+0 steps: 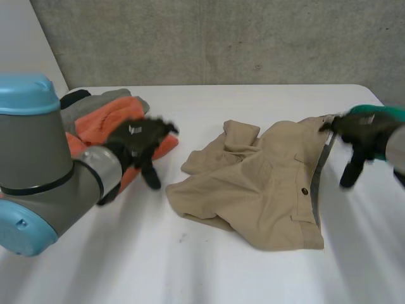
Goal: Fold the laundry.
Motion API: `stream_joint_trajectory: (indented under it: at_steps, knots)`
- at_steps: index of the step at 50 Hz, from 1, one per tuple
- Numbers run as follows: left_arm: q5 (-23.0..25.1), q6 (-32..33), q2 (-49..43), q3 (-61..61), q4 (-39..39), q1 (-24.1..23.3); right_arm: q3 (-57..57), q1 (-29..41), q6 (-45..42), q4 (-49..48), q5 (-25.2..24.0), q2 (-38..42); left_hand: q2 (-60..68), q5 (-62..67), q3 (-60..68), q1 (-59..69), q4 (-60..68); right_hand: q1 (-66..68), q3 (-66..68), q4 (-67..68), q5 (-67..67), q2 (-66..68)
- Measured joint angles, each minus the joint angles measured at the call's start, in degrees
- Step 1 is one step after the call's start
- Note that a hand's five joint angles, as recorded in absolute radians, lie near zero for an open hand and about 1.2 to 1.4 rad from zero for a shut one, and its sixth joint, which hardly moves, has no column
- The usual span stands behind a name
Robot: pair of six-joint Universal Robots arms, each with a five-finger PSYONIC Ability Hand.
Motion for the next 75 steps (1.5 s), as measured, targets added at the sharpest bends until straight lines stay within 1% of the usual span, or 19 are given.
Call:
stream_joint_trajectory:
  at_steps: [2, 4, 8, 17, 26, 30, 33, 36, 40, 45, 48, 51, 52, 53, 55, 59, 63, 68, 75]
  knots:
    - [0.5, 0.2, -1.4, -0.5, -1.4, 0.5, 1.6, 0.1, -0.5, 0.5, -0.6, -0.7, 0.2, 0.1, 0.1, 0.2, 0.2, 1.4, 2.0, 2.0, 1.8, 1.7]
    - [1.4, 0.5, -3.9, -1.0, -2.8, 1.0, 10.5, 0.8, -3.2, 0.4, -4.1, -4.2, 0.2, 0.1, 0.1, 0.2, 0.3, 6.1, 6.9, 6.8, 6.3, 6.1]
    - [2.3, 0.4, -8.2, -0.7, -2.4, 1.0, 22.1, 2.0, -5.8, -6.7, -7.4, -6.8, 0.3, 0.1, 0.2, 0.2, 0.3, 6.6, 7.3, 7.2, 7.1, 6.1]
    - [2.3, -1.2, -14.5, 2.6, 1.7, -1.0, 35.0, 4.0, -3.4, -29.3, -5.8, -4.4, 3.3, 3.2, 3.4, 3.1, 3.3, 10.8, 11.3, 11.3, 11.0, 10.2]
    - [1.4, -1.2, -18.2, 5.3, 2.8, -3.3, 36.9, 4.4, -1.9, -38.8, -4.7, -0.5, 8.6, 8.7, 8.8, 8.8, 8.6, 16.0, 16.7, 16.8, 16.1, 16.3]
    - [0.3, -1.0, -19.5, 6.4, 3.3, -4.0, 37.1, 4.6, -1.9, -41.4, -4.9, 1.4, 24.4, 23.3, 24.5, 25.3, 23.6, 23.7, 24.6, 24.2, 23.3, 24.3]
    - [-0.9, -1.1, -19.2, 6.6, 4.1, -4.3, 37.0, 4.6, -1.9, -42.6, -4.9, 2.4, 48.0, 47.2, 47.6, 50.5, 47.8, 39.5, 44.2, 44.3, 41.3, 44.5]
    - [-2.4, -1.1, -17.6, 6.5, 4.9, -4.7, 36.6, 4.6, -2.0, -43.3, -4.8, 2.3, 53.0, 50.6, 52.5, 51.9, 52.9, 48.7, 54.7, 55.1, 52.4, 54.2]
    - [-4.0, -1.1, -14.8, 6.0, 5.3, -4.9, 35.7, 4.2, -1.9, -43.1, -4.7, 0.4, 53.1, 50.6, 52.6, 51.9, 53.1, 48.7, 54.9, 55.8, 52.5, 54.2]
    - [-6.5, -1.0, -5.6, 4.5, 4.8, -5.1, 30.7, 2.5, -0.9, -38.9, -4.3, -8.0, 53.2, 50.6, 52.8, 51.9, 53.2, 48.7, 54.9, 56.0, 52.5, 54.2]
    - [-7.5, -0.4, 4.2, 3.6, 3.9, -5.0, 22.8, 0.2, 0.6, -30.5, -4.6, -15.5, 53.3, 50.6, 52.9, 51.9, 53.2, 48.7, 54.9, 56.0, 52.5, 54.2]
    - [-7.8, 0.9, 11.6, 3.7, 2.9, -4.8, 15.9, -1.7, 1.4, -23.5, -5.3, -18.7, 53.3, 50.6, 52.9, 51.9, 53.2, 48.7, 54.9, 56.0, 52.5, 54.2]
    - [-7.8, 0.9, 11.6, 3.7, 2.9, -4.8, 15.9, -1.7, 1.4, -23.5, -5.3, -18.7, 53.3, 50.6, 52.9, 51.9, 53.2, 48.7, 54.9, 56.0, 52.5, 54.2]
    - [-7.9, 1.9, 15.7, 4.2, 2.0, -4.8, 10.4, -2.8, 1.7, -18.4, -6.1, -19.7, 53.3, 50.6, 52.9, 51.9, 53.2, 48.7, 54.9, 56.0, 52.5, 54.2]
    - [-8.0, 2.8, 18.4, 4.8, 1.2, -4.8, 6.8, -3.3, 1.8, -15.2, -6.6, -19.8, 53.3, 50.6, 52.9, 51.9, 53.2, 48.7, 54.9, 56.0, 52.5, 54.2]
    - [-8.3, 5.4, 22.8, 7.5, -2.3, -4.9, -4.0, -3.7, 1.9, -7.1, -7.5, -17.1, 53.3, 50.6, 52.9, 51.9, 53.2, 48.7, 55.6, 56.0, 52.5, 54.2]
    - [-8.6, 7.1, 20.9, 10.5, -5.8, -4.7, -10.6, -1.7, 1.4, -4.2, -6.4, -11.7, 53.3, 50.6, 53.1, 51.9, 53.2, 48.7, 55.6, 56.0, 52.5, 54.2]
    - [-8.7, 8.7, 12.4, 14.4, -7.7, -3.7, -14.9, 2.2, 0.4, -4.6, -2.0, -2.9, 53.4, 50.6, 53.1, 51.9, 53.3, 48.7, 55.6, 56.1, 52.5, 54.2]
    - [-7.0, 11.2, -3.2, 25.9, -0.9, -0.4, -22.2, 8.3, 0.4, -15.5, 7.7, 10.8, 53.4, 50.6, 53.1, 51.9, 53.4, 48.7, 55.6, 56.1, 52.5, 54.2]
